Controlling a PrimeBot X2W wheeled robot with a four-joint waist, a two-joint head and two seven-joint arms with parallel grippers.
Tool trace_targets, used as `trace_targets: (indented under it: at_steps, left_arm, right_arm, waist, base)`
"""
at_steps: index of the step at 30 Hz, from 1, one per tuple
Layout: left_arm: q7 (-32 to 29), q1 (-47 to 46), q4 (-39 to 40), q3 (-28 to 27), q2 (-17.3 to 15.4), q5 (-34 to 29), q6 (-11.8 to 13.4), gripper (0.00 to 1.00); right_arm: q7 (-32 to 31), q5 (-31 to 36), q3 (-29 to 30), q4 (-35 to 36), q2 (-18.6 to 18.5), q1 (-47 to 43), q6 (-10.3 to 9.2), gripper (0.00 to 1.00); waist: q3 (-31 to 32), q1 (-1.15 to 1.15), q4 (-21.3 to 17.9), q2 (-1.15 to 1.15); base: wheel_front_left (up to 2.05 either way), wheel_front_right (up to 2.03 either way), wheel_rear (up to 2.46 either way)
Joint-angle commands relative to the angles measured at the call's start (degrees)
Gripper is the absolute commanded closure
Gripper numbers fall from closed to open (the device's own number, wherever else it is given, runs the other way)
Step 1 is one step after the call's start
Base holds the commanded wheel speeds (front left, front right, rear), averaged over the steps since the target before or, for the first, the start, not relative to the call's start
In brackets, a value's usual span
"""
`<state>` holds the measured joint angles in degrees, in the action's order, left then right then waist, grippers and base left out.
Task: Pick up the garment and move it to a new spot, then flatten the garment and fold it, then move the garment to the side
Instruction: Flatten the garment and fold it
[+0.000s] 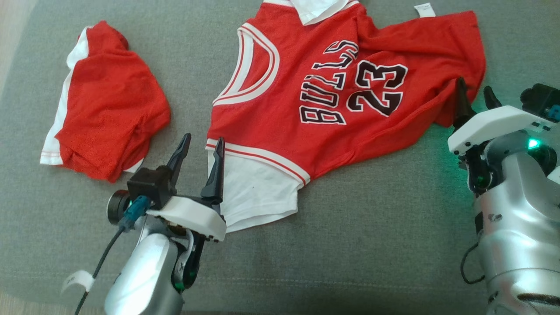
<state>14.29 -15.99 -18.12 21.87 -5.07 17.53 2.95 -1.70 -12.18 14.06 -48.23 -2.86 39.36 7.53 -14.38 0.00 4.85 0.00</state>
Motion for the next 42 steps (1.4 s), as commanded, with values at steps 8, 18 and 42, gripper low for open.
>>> trace_targets:
  at_steps: [8,18,42]
  left_arm:
    - [0.7,-2.7,1.3,-2.5,0.3,-1.2,-0.9,0.0]
    - [0.7,-2.6,0.7,-3.2,0.7,-2.1,-1.4,0.0]
    - [-2.0,4.6,-4.9,-0.3,1.8,2.4,-5.0,0.0]
  right_arm:
    - [3.4,1.7,0.2,-3.6,0.0,5.0,-0.04,0.0]
    - [7.3,2.0,-0.1,-7.6,-0.1,6.8,-0.04,1.0]
    - [9.1,-4.4,0.5,16.4,0.0,-19.3,-0.04,1.0]
  waist:
    - [-1.2,0.0,0.6,0.0]
    - [-0.8,0.0,0.4,0.0]
    - [8.3,0.0,-3.6,0.0]
  base:
    - [0.0,0.0,0.0]
    - [0.0,0.0,0.0]
    - [0.0,0.0,0.0]
